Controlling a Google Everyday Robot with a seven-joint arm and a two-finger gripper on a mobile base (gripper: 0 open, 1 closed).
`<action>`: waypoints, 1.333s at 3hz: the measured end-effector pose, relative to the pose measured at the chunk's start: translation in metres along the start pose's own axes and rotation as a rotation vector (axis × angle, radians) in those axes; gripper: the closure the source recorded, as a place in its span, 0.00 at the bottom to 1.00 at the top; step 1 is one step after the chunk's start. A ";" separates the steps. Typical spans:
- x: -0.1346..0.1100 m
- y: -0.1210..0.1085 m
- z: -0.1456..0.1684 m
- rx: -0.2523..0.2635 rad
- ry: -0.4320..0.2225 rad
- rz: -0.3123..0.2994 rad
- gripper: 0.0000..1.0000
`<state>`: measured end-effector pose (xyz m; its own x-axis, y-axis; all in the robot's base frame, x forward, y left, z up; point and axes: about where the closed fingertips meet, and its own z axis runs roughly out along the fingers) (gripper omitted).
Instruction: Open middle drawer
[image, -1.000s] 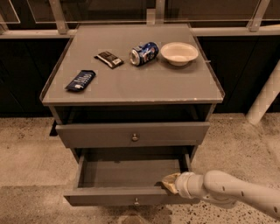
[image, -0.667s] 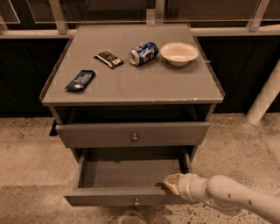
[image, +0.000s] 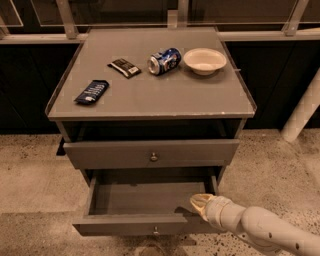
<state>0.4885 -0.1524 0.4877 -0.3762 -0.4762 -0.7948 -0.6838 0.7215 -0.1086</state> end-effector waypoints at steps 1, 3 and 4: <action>0.000 0.000 0.000 -0.001 0.001 -0.001 0.63; 0.000 0.000 0.000 -0.001 0.001 -0.001 0.16; 0.000 0.000 0.000 -0.001 0.001 -0.001 0.00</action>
Offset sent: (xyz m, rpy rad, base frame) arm -0.0001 0.0002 -0.0005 -0.0005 0.0010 0.0013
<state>0.4884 -0.1520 0.4872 -0.3764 -0.4771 -0.7942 -0.6850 0.7205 -0.1082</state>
